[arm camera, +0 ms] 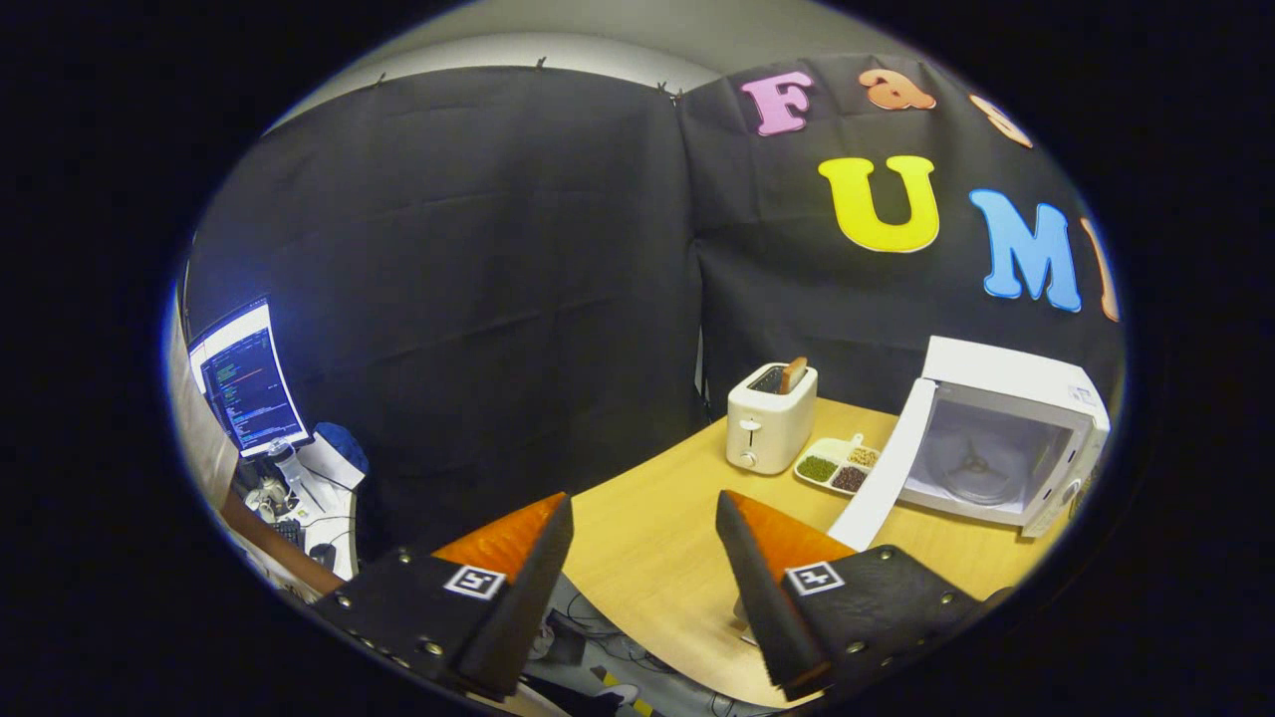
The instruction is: Open the microwave, put the food inside, and close the microwave door.
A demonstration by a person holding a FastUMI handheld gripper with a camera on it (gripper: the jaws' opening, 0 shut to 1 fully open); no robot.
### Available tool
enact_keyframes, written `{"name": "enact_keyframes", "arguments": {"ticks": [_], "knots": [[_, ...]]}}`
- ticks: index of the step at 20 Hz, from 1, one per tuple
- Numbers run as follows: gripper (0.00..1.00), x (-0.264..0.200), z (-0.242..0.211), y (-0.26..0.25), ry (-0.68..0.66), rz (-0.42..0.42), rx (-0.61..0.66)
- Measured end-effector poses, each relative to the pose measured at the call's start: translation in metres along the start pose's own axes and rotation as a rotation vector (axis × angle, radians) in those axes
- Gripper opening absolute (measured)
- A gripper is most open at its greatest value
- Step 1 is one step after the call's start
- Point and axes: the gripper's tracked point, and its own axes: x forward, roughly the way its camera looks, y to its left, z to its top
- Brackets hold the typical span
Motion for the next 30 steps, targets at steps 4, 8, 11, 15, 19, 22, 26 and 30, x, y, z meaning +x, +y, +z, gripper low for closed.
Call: {"name": "enact_keyframes", "arguments": {"ticks": [4, 8, 11, 15, 19, 22, 26, 30], "knots": [[0.99, -0.028, 0.024, -0.013, -0.112, -0.036, -0.046], [0.98, -0.054, 0.044, -0.036, -0.17, -0.079, -0.041], [0.99, -0.074, 0.05, -0.061, -0.194, -0.127, -0.04], [0.99, -0.097, 0.052, -0.097, -0.204, -0.199, -0.02], [0.98, -0.121, 0.048, -0.139, -0.21, -0.275, 0.023], [0.98, -0.14, 0.04, -0.17, -0.205, -0.326, 0.064], [0.98, -0.165, 0.025, -0.211, -0.191, -0.4, 0.115], [0.99, -0.188, 0.004, -0.247, -0.165, -0.448, 0.173]]}}
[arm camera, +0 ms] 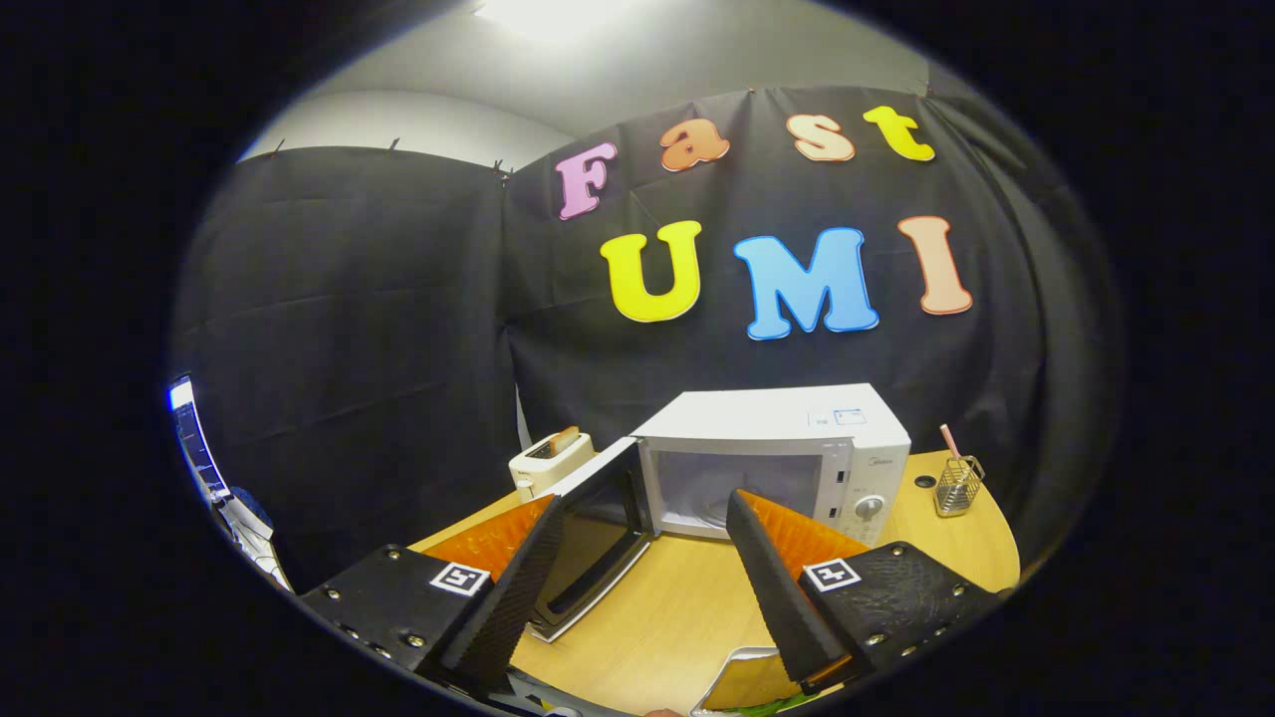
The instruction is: Open the microwave, put the food inside, and close the microwave door.
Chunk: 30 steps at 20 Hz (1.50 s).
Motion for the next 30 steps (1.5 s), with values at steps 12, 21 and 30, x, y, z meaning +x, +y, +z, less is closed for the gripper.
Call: {"name": "enact_keyframes", "arguments": {"ticks": [12, 21, 30], "knots": [[0.99, -0.005, -0.064, -0.109, 0.157, -0.065, 0.128], [0.99, -0.012, -0.132, -0.139, 0.348, -0.04, 0.236], [0.99, -0.028, -0.187, -0.147, 0.513, -0.03, 0.352]]}}
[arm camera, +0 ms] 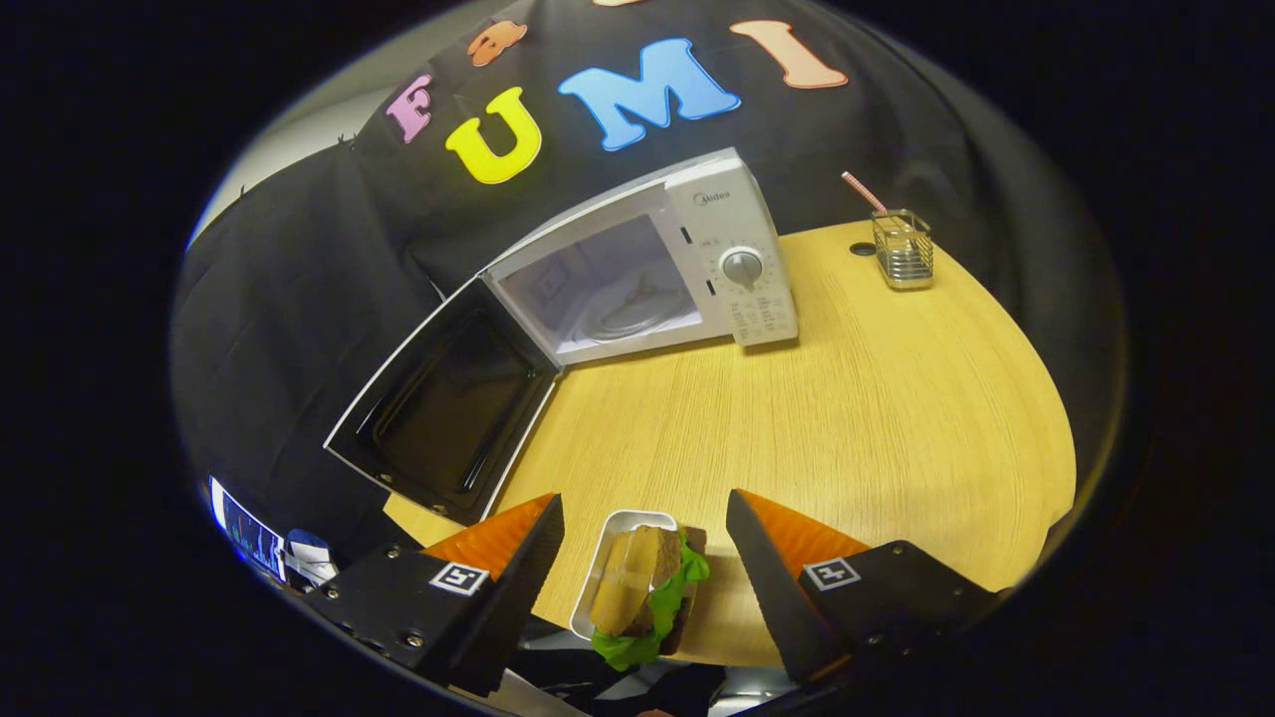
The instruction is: Open the microwave, put the food inside, and close the microwave door.
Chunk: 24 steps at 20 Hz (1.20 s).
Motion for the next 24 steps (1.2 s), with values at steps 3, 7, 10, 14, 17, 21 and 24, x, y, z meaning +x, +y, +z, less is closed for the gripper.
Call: {"name": "enact_keyframes", "arguments": {"ticks": [3, 7, 10, 14, 17, 21, 24], "knots": [[0.99, 0.011, -0.019, -0.008, 0.073, -0.016, 0.02], [0.99, 0.018, -0.039, -0.012, 0.14, -0.017, 0.068], [0.95, 0.022, -0.051, -0.014, 0.182, -0.018, 0.095], [0.71, 0.026, -0.055, -0.012, 0.203, -0.011, 0.141], [0.45, 0.027, -0.053, -0.009, 0.212, -0.007, 0.187], [0.31, 0.024, -0.055, -0.004, 0.234, -0.008, 0.192], [0.2, 0.021, -0.056, -0.001, 0.244, -0.038, 0.168]]}}
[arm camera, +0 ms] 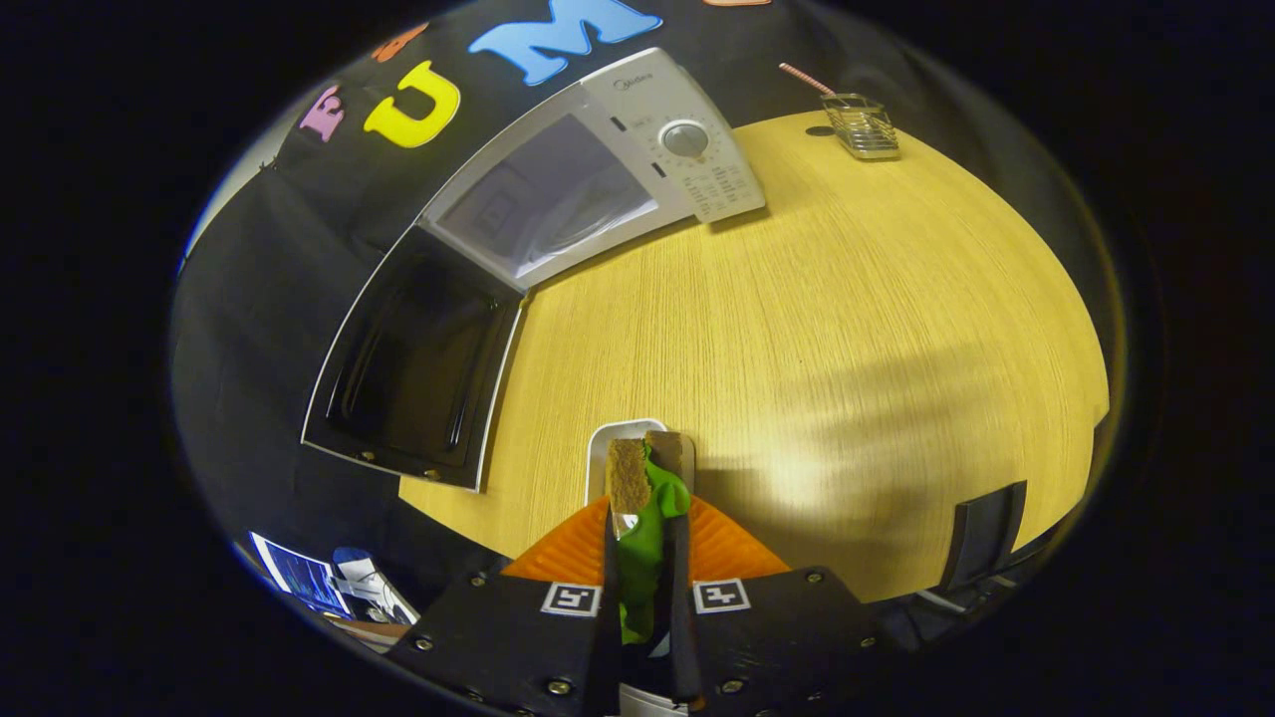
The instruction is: Open the microwave, put the food inside, and close the microwave door.
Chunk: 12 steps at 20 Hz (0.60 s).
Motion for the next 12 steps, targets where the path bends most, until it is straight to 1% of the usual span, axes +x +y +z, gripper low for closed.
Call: {"name": "enact_keyframes", "arguments": {"ticks": [4, 12], "knots": [[0.2, -0.008, 0.001, 0.007, -0.01, -0.024, -0.013], [0.19, -0.039, 0.034, 0.033, -0.129, -0.016, 0.046]]}}
